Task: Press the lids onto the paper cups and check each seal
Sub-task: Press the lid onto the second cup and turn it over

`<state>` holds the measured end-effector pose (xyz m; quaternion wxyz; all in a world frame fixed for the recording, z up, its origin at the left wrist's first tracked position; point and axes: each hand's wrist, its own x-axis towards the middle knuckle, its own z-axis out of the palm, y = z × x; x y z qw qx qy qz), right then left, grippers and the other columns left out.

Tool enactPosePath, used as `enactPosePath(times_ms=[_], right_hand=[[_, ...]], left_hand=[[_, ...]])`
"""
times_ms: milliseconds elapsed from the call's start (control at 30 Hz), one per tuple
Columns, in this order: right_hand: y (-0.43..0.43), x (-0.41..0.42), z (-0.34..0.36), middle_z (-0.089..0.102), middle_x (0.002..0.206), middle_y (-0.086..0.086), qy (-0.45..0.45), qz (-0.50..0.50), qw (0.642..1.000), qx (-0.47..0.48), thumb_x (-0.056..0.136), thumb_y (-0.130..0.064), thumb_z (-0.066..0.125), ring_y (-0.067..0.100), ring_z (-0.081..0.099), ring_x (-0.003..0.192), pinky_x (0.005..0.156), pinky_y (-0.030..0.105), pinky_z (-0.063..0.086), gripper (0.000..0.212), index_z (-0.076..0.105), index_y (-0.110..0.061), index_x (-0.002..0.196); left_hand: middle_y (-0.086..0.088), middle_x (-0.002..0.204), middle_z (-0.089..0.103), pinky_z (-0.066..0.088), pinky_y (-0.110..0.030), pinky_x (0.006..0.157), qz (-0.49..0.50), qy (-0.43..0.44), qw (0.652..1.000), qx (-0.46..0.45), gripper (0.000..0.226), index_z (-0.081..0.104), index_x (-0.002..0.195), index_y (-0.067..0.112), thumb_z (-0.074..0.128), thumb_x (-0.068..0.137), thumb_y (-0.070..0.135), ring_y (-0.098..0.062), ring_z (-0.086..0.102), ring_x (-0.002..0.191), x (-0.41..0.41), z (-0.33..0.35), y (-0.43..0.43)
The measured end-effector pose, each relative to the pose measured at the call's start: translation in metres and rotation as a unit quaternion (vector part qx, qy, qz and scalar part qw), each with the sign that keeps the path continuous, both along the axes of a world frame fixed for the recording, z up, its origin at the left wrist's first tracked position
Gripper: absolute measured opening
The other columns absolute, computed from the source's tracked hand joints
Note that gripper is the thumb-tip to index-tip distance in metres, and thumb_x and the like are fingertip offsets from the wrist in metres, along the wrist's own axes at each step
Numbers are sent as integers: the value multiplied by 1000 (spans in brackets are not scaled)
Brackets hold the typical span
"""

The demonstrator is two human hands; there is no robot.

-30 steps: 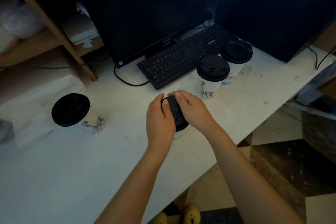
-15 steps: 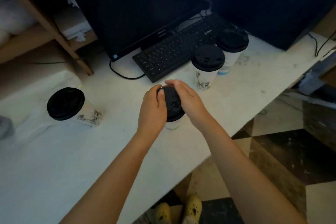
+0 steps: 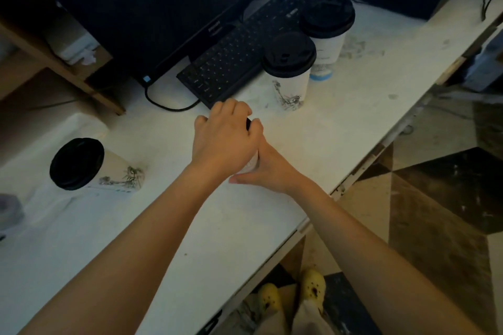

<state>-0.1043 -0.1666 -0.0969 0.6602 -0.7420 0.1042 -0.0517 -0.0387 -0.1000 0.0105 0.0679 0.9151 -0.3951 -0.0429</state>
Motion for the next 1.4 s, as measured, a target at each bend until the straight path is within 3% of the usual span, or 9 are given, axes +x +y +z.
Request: enactPosePath(times_ms=[133,367,500,600,667,767,900,1167,1400], right_hand=[[-6,7,-6,53,129,-4,-15,15,1000,-15,67,-25,85,7,54,113,93,29,51,95,25,-24,141],[-9,12,-11,55,125,-4,-32,28,999,-23,71,-27,81,9,56,112,91,35,52,86,30,-19,140],[-8,13,-11,50,120,-19,-44,33,998,-20,72,-24,81,7,54,113,93,36,51,88,27,-18,142],[-4,12,-11,53,122,-7,-36,15,999,-9,71,-28,81,13,55,114,92,44,51,86,29,-20,138],[-3,11,-12,53,125,-1,-27,4,1000,2,69,-30,82,15,55,115,92,46,51,84,31,-22,135],[-2,8,-12,51,131,0,-22,-5,1000,17,71,-25,82,15,52,119,94,44,50,81,31,-23,134],[1,6,-12,52,131,1,-19,-9,999,44,70,-18,84,14,53,118,96,40,49,86,30,-23,136],[-16,7,-9,43,140,3,0,79,996,39,69,-14,84,11,46,123,97,21,47,100,18,-19,145],[-19,10,-7,42,142,5,4,100,995,27,69,-13,84,14,46,125,100,27,45,104,14,-19,146]], left_hand=[[3,98,45,28,-34,82,-25,-32,999,6,31,54,101,13,32,93,34,-18,45,102,3,-3,0],[6,90,45,29,-30,79,-196,-44,979,25,44,54,92,16,22,86,46,-13,42,88,17,1,10],[4,97,55,30,-29,79,-307,-12,950,45,40,57,99,15,27,90,41,-12,44,89,27,11,12],[3,117,57,31,-32,93,-348,13,936,52,48,55,121,17,25,94,43,-10,44,111,32,15,14],[3,129,54,27,-33,105,-330,9,944,19,54,48,134,19,20,96,46,-11,41,123,32,15,16],[1,137,51,28,-42,110,-167,1,984,-60,57,42,140,22,19,94,49,-16,40,129,21,14,13],[-3,142,45,34,-43,103,26,29,999,-3,48,41,139,23,32,97,44,-22,37,130,6,5,3],[-1,98,48,39,-37,76,18,-27,999,-17,29,53,103,13,36,93,34,-20,47,98,5,-2,1],[-3,93,45,38,-38,74,15,-41,999,-26,24,48,95,11,36,94,32,-19,44,93,6,-6,-1]])
